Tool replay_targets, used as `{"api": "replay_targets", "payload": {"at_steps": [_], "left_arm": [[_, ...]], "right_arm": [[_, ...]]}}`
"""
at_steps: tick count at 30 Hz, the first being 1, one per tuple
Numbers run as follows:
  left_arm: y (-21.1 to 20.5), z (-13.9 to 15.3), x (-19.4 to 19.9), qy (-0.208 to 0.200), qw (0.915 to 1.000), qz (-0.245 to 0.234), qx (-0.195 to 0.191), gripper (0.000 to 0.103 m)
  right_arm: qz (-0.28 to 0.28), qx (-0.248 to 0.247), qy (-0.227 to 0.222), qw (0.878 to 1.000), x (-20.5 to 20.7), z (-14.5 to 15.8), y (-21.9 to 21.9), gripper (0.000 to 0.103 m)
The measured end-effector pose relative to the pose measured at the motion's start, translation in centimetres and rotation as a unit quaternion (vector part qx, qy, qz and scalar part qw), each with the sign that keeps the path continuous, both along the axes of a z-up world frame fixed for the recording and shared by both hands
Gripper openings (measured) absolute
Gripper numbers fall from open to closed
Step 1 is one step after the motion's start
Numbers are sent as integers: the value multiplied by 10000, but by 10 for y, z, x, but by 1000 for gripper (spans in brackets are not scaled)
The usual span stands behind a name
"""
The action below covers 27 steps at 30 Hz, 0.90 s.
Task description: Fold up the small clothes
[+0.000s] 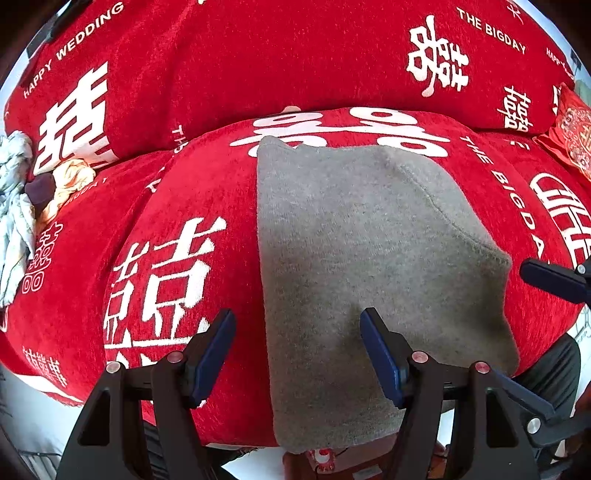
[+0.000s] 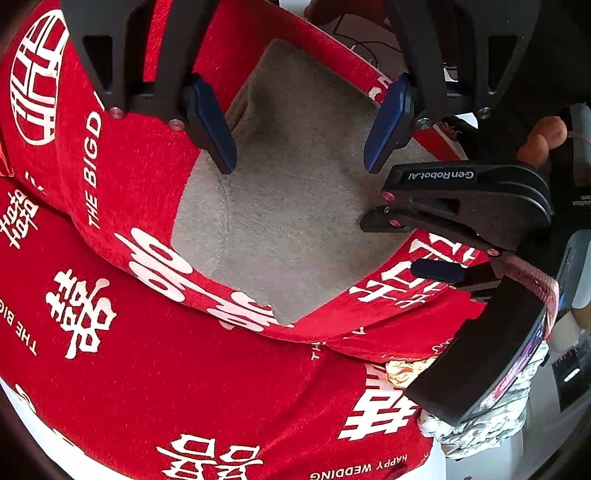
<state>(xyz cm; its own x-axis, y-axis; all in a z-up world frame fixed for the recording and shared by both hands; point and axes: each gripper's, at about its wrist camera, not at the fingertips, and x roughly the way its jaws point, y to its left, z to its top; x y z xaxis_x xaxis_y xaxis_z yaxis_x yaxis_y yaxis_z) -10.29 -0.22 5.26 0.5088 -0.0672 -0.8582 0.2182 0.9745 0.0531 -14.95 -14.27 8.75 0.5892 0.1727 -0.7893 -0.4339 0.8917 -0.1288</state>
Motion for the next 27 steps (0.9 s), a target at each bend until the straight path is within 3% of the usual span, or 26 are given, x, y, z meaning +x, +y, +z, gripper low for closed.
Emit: {"api": "replay_targets", "payload": {"at_steps": [27], "left_arm": [[-4, 7, -5, -153, 9998, 69, 79, 71]], "right_arm": [[-3, -7, -53, 10000, -2, 1, -1, 74]]}}
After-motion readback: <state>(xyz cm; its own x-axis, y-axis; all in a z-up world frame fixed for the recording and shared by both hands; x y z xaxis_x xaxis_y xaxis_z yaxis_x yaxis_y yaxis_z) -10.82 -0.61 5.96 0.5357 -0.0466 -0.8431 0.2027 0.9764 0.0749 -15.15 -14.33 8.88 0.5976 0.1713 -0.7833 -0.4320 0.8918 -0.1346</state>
